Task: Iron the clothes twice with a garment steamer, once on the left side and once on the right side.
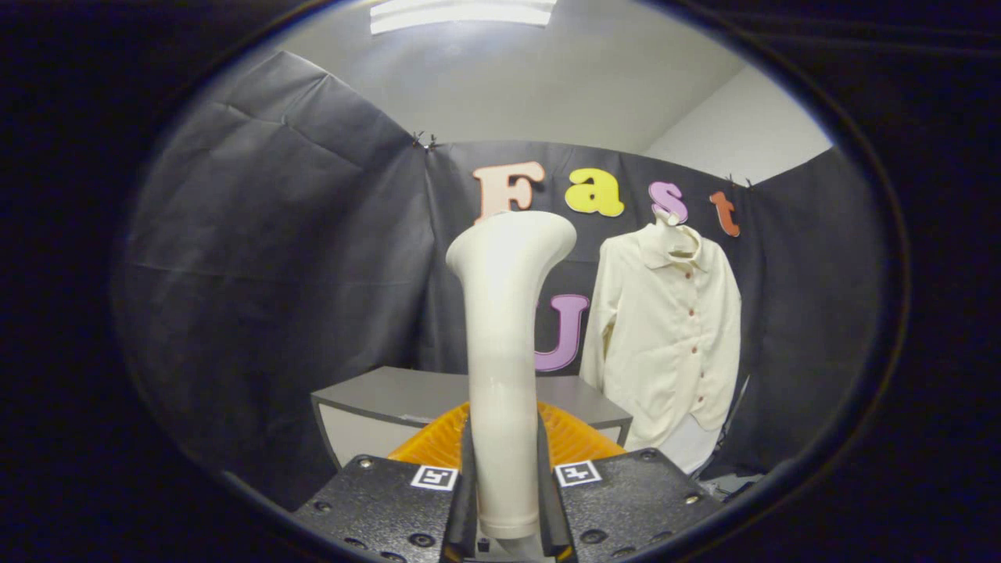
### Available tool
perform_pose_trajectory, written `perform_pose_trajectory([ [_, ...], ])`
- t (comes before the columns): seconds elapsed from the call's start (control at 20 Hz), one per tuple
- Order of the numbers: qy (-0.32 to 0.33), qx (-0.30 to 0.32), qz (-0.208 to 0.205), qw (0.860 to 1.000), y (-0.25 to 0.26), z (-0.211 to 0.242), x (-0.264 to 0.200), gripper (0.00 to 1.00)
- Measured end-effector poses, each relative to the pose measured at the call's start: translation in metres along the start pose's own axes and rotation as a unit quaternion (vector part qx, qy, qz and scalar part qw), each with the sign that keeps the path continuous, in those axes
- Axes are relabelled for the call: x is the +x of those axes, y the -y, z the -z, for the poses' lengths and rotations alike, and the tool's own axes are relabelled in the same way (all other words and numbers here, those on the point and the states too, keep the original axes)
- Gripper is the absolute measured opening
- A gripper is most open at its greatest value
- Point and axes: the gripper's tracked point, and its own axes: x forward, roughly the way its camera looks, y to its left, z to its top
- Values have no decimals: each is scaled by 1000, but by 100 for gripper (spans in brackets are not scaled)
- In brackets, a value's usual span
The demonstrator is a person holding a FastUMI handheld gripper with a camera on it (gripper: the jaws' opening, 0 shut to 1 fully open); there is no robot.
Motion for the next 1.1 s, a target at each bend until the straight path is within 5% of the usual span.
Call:
perform_pose_trajectory([
  [1.1, -25, 39, -20, 999, -3, 24, 3, 31],
])
